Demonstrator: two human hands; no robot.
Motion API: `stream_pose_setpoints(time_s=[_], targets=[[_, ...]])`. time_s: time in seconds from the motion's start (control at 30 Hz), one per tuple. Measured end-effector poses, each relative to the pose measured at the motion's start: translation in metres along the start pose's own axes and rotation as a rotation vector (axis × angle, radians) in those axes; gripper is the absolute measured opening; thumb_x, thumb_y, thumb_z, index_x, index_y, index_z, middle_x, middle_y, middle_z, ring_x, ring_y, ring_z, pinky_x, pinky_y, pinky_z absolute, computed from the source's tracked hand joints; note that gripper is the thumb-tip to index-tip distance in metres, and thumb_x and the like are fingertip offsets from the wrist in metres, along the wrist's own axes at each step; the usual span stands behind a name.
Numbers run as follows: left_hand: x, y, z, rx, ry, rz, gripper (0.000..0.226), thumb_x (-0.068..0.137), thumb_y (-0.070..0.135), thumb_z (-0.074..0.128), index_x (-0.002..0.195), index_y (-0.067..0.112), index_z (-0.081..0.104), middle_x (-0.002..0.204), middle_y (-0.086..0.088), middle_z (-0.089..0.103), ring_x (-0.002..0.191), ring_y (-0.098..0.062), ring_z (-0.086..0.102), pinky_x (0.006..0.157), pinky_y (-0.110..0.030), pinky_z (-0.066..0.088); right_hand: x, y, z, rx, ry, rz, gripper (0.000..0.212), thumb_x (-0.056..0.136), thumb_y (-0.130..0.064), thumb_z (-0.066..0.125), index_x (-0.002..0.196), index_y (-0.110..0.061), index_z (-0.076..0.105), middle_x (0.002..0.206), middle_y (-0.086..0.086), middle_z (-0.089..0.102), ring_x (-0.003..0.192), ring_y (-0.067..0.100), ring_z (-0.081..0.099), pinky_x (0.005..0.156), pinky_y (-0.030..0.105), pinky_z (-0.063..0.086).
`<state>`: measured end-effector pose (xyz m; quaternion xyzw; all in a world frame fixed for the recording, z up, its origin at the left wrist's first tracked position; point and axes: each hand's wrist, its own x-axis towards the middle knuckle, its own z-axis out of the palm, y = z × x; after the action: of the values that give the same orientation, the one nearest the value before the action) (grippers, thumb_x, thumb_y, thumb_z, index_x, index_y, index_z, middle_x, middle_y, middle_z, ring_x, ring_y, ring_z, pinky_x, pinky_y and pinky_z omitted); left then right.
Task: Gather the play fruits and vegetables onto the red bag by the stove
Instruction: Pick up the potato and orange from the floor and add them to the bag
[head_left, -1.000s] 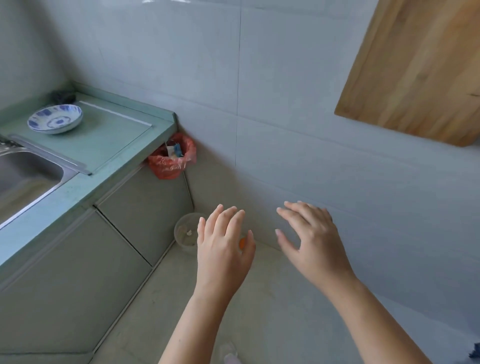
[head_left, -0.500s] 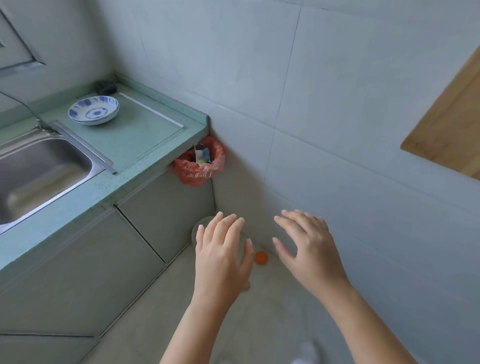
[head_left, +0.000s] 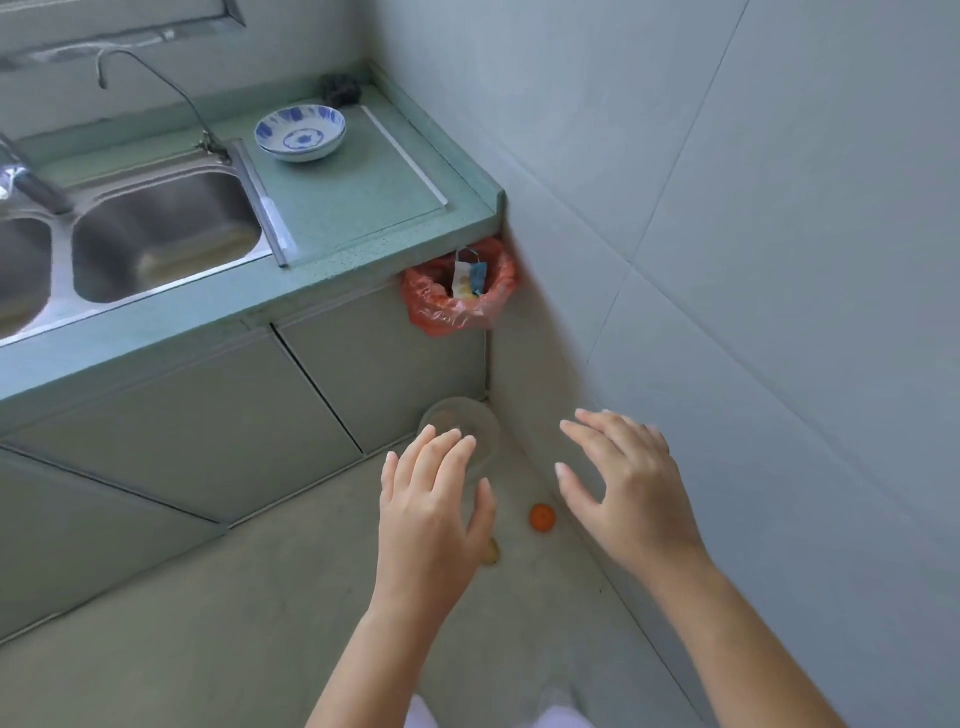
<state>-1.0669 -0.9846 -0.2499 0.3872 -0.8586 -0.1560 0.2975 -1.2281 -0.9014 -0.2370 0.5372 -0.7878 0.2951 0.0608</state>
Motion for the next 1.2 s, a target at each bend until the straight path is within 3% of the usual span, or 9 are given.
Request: stream_pose_setpoints(time_s=[0.3, 0.73, 0.83, 0.93, 1.07, 1.2], targets=[[-0.011, -0.027, 0.087, 0.018, -0.054, -0.116, 0.038, 0.081, 0.027, 0.045, 0.111, 0.009, 0.058, 0.115, -0.007, 0.062, 0.117, -0.024, 0.047, 0.096, -0.052, 0.035, -0.007, 0.06, 0.07, 0.047, -0.121, 0.01, 0.039, 0.077, -0.033, 0.048, 0.102, -0.01, 0.067, 0.106, 0.009, 0.066, 0.101, 0.031, 0.06, 0.085, 0.056, 0.046], [-0.054, -0.173, 0.279, -0.01, -0.202, -0.192, 0.04, 0.08, 0.03, 0.044, 0.11, 0.007, 0.058, 0.114, -0.009, 0.061, 0.113, -0.025, 0.05, 0.095, -0.048, 0.037, -0.064, 0.157, 0.285, 0.02, -0.224, 0.085, 0.037, 0.077, -0.034, 0.047, 0.102, -0.015, 0.067, 0.108, 0.004, 0.066, 0.104, 0.024, 0.057, 0.091, 0.051, 0.041], [-0.076, -0.205, 0.331, -0.073, -0.233, -0.21, 0.041, 0.081, 0.029, 0.046, 0.111, 0.005, 0.058, 0.114, -0.012, 0.06, 0.11, -0.023, 0.048, 0.094, -0.041, 0.041, -0.084, 0.189, 0.335, -0.005, -0.241, 0.099, 0.037, 0.077, -0.034, 0.046, 0.101, -0.015, 0.067, 0.107, 0.004, 0.066, 0.104, 0.021, 0.053, 0.09, 0.05, 0.042], [-0.089, -0.238, 0.386, -0.167, -0.269, -0.26, 0.044, 0.081, 0.028, 0.047, 0.114, 0.001, 0.055, 0.118, -0.016, 0.058, 0.113, -0.022, 0.046, 0.098, -0.03, 0.033, -0.102, 0.221, 0.385, -0.012, -0.266, 0.106, 0.036, 0.076, -0.034, 0.047, 0.099, -0.014, 0.066, 0.104, 0.005, 0.066, 0.102, 0.019, 0.05, 0.088, 0.049, 0.044], [-0.105, -0.282, 0.449, -0.192, -0.319, -0.276, 0.048, 0.081, 0.032, 0.045, 0.119, 0.002, 0.053, 0.125, -0.014, 0.054, 0.118, -0.022, 0.044, 0.1, -0.028, 0.031, -0.127, 0.262, 0.454, -0.006, -0.29, 0.126, 0.035, 0.078, -0.033, 0.048, 0.099, -0.012, 0.065, 0.1, 0.007, 0.066, 0.096, 0.024, 0.057, 0.085, 0.043, 0.047], [-0.126, -0.322, 0.502, -0.13, -0.389, -0.251, 0.05, 0.083, 0.036, 0.042, 0.121, 0.006, 0.053, 0.128, -0.011, 0.053, 0.12, -0.019, 0.042, 0.101, -0.026, 0.03, -0.151, 0.298, 0.517, 0.007, -0.289, 0.131, 0.034, 0.079, -0.033, 0.049, 0.096, -0.01, 0.067, 0.098, 0.007, 0.068, 0.094, 0.023, 0.057, 0.084, 0.036, 0.042]])
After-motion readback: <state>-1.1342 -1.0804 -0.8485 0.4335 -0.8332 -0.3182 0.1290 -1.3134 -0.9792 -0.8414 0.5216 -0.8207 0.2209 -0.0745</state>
